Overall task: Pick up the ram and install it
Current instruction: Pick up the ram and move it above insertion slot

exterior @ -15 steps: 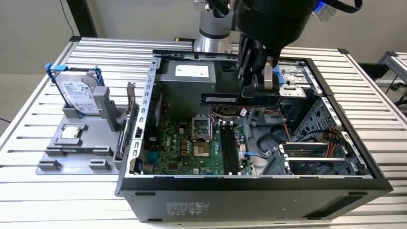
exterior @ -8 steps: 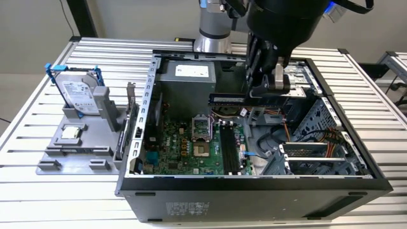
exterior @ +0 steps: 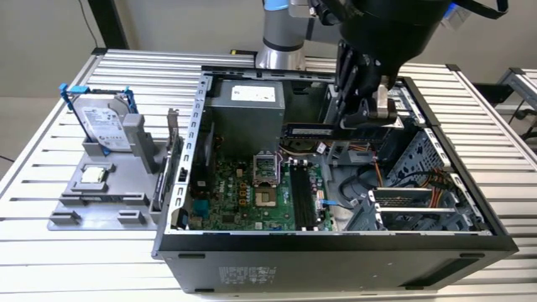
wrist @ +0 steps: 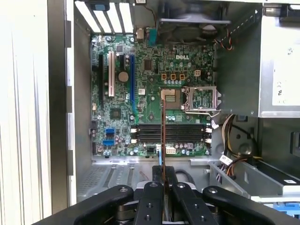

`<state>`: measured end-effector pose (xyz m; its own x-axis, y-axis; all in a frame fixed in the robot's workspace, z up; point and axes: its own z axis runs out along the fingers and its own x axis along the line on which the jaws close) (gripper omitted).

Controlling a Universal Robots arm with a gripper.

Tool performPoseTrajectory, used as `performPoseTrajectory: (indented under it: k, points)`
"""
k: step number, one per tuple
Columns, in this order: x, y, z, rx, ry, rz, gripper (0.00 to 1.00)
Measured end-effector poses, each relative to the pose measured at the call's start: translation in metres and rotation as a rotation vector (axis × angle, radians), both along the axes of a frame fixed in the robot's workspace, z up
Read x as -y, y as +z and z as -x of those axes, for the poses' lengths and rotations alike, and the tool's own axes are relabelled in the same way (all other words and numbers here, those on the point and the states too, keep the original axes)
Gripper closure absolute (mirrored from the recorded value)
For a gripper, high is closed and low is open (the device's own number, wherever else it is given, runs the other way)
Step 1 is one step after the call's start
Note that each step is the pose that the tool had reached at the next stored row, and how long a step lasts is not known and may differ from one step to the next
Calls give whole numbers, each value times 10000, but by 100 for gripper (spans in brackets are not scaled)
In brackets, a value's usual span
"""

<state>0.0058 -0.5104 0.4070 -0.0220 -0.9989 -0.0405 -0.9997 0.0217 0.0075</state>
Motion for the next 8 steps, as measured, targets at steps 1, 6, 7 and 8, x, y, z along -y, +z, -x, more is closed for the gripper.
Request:
performPoseTrajectory:
  k: [1,6,7,8]
  points:
    - [0,0,-12,0,0,0,100]
    - [0,0,-67,0,-1,0,100]
    - [0,1,-76,0,0,1,100]
    - [0,0,-83,0,0,1,100]
